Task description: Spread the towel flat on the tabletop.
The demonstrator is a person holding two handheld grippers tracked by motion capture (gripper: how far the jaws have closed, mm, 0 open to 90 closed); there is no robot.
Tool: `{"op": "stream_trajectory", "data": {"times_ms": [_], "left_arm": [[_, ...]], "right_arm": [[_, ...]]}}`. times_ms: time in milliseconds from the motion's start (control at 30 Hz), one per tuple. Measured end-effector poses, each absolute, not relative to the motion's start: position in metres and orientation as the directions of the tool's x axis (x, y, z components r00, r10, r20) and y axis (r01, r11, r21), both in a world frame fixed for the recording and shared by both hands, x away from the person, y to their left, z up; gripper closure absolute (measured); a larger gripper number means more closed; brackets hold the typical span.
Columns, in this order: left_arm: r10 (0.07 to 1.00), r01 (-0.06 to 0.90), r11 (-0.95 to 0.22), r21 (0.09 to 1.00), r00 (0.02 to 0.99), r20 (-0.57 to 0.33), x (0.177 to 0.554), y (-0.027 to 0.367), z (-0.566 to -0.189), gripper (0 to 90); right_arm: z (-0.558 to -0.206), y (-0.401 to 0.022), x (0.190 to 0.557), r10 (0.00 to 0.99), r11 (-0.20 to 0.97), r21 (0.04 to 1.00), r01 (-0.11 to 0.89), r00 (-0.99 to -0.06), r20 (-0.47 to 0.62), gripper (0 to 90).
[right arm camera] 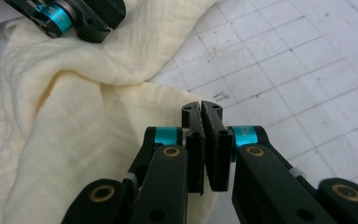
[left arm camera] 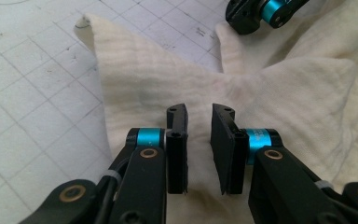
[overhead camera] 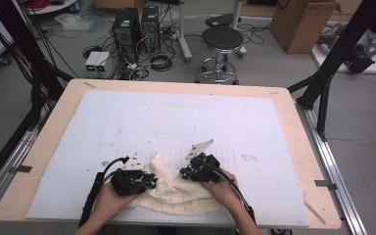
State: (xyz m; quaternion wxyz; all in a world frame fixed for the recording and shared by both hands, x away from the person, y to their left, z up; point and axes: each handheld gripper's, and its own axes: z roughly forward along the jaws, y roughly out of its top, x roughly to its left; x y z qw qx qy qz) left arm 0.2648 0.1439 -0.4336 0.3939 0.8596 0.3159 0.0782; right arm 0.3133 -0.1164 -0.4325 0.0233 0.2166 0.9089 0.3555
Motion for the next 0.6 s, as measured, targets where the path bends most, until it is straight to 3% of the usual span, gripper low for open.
{"op": "stream_trajectory", "data": {"times_ms": [267,500,600], "left_arm": [[0.613,0.488,-0.476,0.732,0.780,-0.121,0.261,0.151,-0.432,71.8],[0.616,0.497,-0.488,0.718,0.778,-0.120,0.260,0.154,-0.434,70.2],[0.616,0.498,-0.487,0.718,0.778,-0.122,0.260,0.154,-0.434,70.0]], "right_arm": [[-0.411,-0.140,0.307,0.456,0.601,0.713,0.361,-0.887,0.065,89.1],[-0.393,-0.194,0.304,0.605,0.532,0.748,0.396,-0.796,-0.008,89.0],[-0.397,-0.220,0.304,0.658,0.474,0.755,0.454,-0.752,0.039,89.0]]}}
